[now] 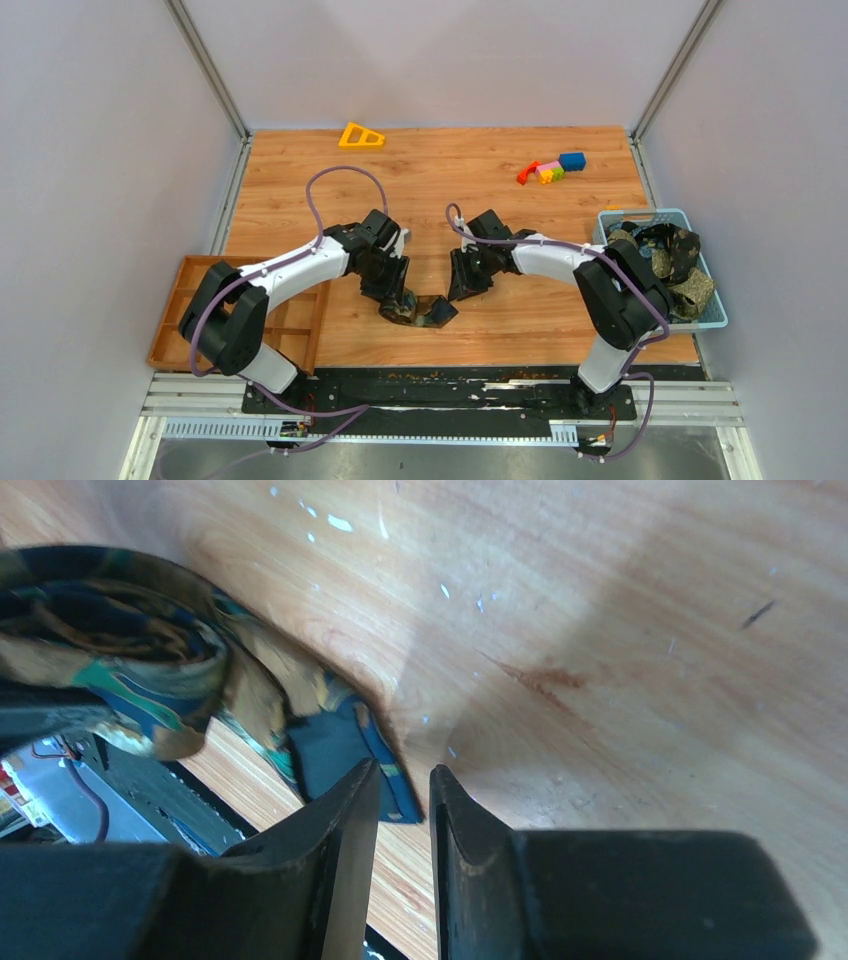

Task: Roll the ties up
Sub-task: Roll the tie at the center of the board.

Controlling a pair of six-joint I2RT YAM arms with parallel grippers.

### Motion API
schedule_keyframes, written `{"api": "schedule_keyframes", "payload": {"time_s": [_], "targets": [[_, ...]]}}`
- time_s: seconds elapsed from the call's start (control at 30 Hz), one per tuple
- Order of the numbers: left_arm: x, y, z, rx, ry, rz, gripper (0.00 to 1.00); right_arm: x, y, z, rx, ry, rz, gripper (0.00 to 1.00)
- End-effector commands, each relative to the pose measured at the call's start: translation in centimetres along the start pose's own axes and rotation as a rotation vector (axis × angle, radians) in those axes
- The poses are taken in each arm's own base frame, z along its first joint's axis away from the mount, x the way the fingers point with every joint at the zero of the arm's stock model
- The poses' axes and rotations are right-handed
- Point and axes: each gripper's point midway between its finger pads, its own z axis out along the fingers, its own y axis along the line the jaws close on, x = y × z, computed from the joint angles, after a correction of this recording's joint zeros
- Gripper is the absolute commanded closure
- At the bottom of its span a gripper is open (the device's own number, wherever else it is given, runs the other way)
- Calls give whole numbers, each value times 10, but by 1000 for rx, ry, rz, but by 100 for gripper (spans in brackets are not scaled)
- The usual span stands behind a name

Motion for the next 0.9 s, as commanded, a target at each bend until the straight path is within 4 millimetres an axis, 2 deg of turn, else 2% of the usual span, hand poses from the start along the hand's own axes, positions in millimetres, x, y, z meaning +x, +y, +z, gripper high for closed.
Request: {"api": "schedule_keyframes", "payload": {"time_s": [0.0,0.17,0.57,0.87], "targets": [[-9,9,-16,-65,-35,38,55,3,6,6,-23,-11,-11,74],[-14,6,-20,-69,-47,57,55,10,10,11,-24,13,-25,75],[-28,11,-30,-159,-63,87,56,26,4,20,-9,35,-12,77],[-40,29,-37,-389,-71,137,57,21,8,-5,19,-18,-46,77]]}}
